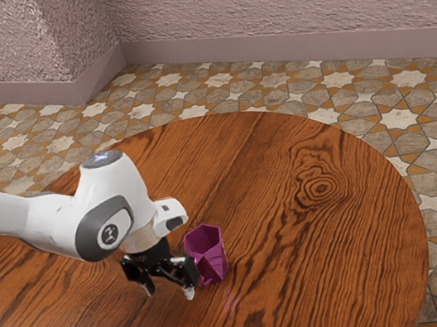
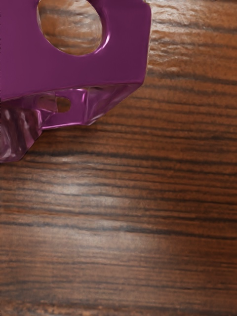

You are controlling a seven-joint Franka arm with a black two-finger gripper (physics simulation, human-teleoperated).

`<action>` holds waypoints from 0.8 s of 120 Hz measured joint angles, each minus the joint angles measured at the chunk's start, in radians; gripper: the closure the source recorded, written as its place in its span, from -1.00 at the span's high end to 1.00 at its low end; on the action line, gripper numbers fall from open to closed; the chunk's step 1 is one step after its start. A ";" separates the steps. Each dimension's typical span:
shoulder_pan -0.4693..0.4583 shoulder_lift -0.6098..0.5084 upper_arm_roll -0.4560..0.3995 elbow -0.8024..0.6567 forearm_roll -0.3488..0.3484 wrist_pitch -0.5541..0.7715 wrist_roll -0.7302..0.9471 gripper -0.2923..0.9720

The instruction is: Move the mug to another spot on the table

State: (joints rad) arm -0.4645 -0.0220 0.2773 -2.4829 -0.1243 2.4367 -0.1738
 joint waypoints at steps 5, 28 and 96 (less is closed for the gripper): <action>-0.012 0.018 -0.001 0.000 0.000 0.028 -0.017 0.50; -0.057 0.062 -0.003 0.001 0.023 0.145 -0.081 0.39; -0.053 0.081 -0.001 0.000 0.061 0.304 -0.191 0.06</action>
State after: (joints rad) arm -0.5180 0.0587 0.2759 -2.4833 -0.0631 2.7411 -0.3646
